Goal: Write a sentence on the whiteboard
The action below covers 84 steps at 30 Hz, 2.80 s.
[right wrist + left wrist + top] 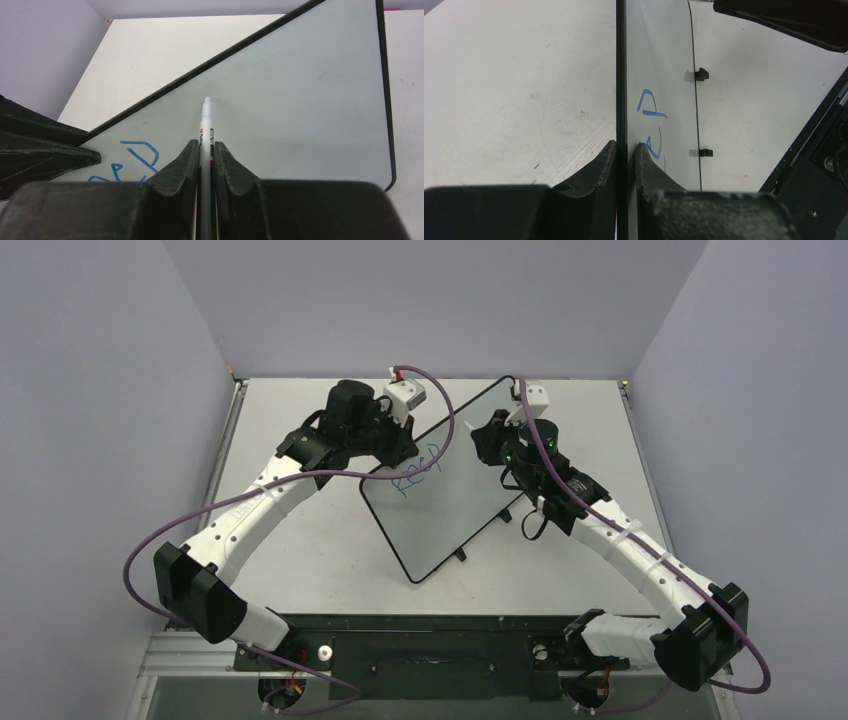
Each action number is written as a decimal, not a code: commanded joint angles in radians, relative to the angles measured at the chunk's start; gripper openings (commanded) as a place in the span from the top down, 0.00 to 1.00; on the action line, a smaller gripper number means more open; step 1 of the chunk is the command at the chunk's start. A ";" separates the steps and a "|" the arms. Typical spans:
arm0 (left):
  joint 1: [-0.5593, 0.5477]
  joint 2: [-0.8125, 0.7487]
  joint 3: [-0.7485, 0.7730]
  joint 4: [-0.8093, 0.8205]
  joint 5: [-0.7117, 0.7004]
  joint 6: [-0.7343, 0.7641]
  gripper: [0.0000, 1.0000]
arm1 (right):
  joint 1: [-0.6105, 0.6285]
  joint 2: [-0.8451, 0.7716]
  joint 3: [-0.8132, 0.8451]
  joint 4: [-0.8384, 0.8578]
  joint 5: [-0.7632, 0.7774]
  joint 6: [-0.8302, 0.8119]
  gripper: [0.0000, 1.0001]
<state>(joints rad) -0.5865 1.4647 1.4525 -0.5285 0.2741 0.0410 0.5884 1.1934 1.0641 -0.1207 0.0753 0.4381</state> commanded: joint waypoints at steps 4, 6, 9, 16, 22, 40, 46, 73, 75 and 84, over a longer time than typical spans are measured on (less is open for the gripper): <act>0.007 0.006 0.006 0.041 -0.063 0.092 1.00 | -0.005 0.045 0.055 0.058 -0.054 0.016 1.00; 0.008 0.007 0.006 0.042 -0.063 0.093 1.00 | -0.005 0.048 0.054 0.059 -0.066 0.016 1.00; 0.007 0.009 0.008 0.040 -0.061 0.092 1.00 | -0.005 0.048 0.046 0.059 -0.099 0.013 1.00; 0.007 0.008 0.010 0.040 -0.061 0.092 1.00 | 0.006 0.033 0.001 0.061 -0.126 0.011 1.00; 0.007 0.008 0.011 0.038 -0.060 0.092 1.00 | 0.008 0.021 -0.044 0.058 -0.131 0.013 1.00; 0.001 0.012 0.012 0.034 -0.057 0.092 1.00 | 0.000 0.016 -0.015 0.002 -0.013 0.003 1.00; -0.001 0.012 0.011 0.033 -0.058 0.094 1.00 | -0.001 0.037 0.028 0.003 -0.009 0.002 1.00; -0.008 0.005 0.010 0.030 -0.070 0.098 1.00 | 0.001 0.053 -0.005 -0.015 -0.023 -0.001 1.00; -0.008 0.004 0.009 0.031 -0.070 0.099 1.00 | 0.001 0.047 -0.025 -0.014 -0.020 -0.001 1.00; -0.009 0.002 0.009 0.032 -0.071 0.100 1.00 | 0.008 0.027 -0.100 -0.006 -0.022 0.015 1.00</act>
<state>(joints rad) -0.5865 1.4704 1.4525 -0.5346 0.2539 0.0410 0.5896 1.2289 1.0058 -0.1417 0.0647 0.4461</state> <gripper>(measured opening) 0.099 0.105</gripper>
